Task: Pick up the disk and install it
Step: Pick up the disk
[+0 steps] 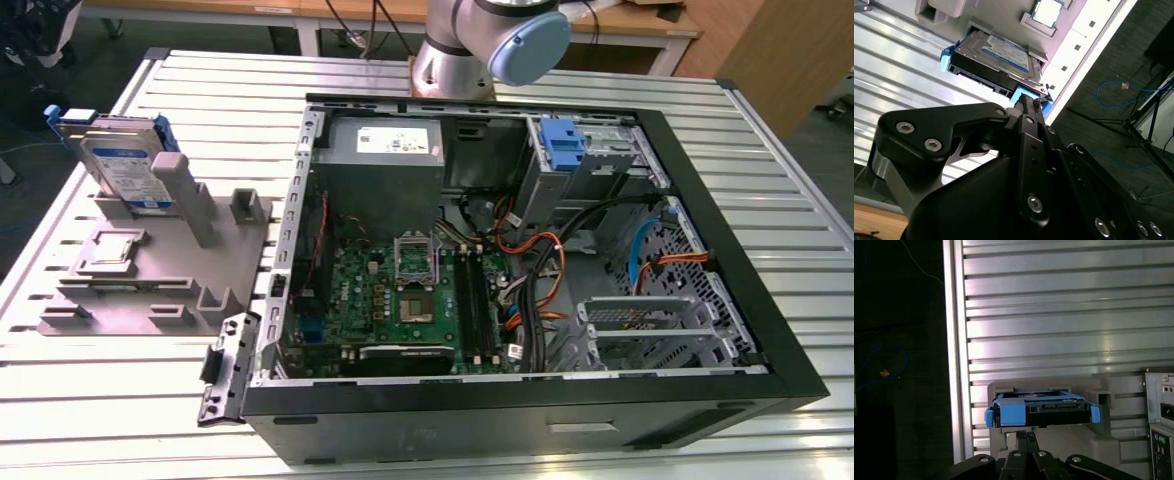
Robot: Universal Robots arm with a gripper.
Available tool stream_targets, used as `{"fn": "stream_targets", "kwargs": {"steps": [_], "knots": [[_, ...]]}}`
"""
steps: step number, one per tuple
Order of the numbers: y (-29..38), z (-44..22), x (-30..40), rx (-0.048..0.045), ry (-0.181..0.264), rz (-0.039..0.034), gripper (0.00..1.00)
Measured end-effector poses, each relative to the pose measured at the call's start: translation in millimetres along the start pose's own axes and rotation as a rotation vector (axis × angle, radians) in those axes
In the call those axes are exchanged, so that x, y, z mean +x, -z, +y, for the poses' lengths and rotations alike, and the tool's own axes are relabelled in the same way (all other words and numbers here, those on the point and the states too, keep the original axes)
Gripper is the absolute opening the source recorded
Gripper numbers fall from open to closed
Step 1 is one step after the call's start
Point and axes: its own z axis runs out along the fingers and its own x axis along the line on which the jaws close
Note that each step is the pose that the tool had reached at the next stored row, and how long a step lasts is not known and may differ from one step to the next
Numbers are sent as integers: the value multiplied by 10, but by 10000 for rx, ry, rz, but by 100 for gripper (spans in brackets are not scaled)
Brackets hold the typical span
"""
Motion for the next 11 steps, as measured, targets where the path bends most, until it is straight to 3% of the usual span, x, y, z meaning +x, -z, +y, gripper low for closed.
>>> {"fn": "stream_targets", "kwargs": {"steps": [3, 11], "knots": [[0, 0, 0, 1, 179, 8, 10], [-1, 0, 0, 6, 1526, 64, 10]]}}
